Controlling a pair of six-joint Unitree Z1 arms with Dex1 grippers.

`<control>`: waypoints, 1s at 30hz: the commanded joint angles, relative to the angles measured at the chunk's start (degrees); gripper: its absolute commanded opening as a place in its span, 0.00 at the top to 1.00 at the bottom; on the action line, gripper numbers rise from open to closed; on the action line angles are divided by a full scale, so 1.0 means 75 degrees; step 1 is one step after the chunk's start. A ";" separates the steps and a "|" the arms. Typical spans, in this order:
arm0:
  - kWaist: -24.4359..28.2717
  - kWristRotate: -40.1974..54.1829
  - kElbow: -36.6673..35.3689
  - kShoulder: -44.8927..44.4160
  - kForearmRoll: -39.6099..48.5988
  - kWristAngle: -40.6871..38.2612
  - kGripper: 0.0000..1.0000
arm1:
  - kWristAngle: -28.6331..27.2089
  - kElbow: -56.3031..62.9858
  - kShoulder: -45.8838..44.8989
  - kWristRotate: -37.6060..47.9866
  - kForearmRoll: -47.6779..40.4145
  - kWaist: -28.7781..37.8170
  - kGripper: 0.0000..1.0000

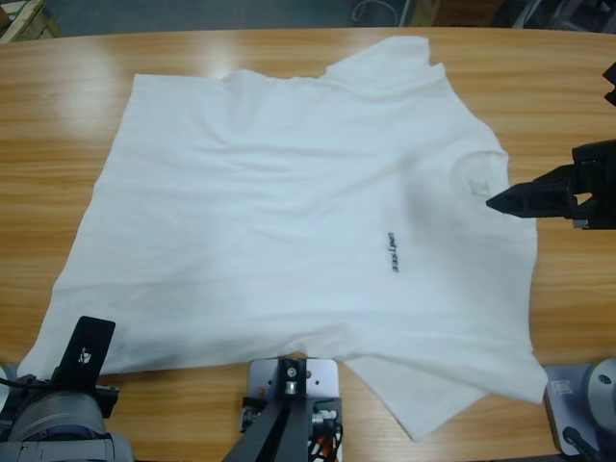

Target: Fold clothes

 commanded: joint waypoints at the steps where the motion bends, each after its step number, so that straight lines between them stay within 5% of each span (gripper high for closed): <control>1: 0.1112 -0.0025 0.1182 -0.1641 -0.1239 -0.0198 0.25 | 0.0084 0.0271 -0.0161 -0.0025 -0.0073 0.0070 0.07; 4: 0.1850 0.0104 0.1764 -0.2926 -0.1893 -0.0231 0.25 | 0.0084 0.0271 -0.0161 -0.0025 -0.0073 0.0070 0.07; 11: 0.3078 0.0817 0.2007 -0.3725 -0.2378 -0.0428 0.25 | 0.0084 0.0271 -0.0170 -0.0025 -0.0073 0.0070 0.07; 16: 0.4006 0.1410 0.2378 -0.3739 -0.2901 -0.0993 0.25 | 0.0088 0.0271 -0.0172 -0.0025 -0.0073 0.0070 0.07; 30: 0.4688 0.1571 0.2380 -0.2295 -0.3154 -0.0925 0.26 | 0.0095 0.0282 -0.0217 -0.0025 -0.0073 0.0070 0.07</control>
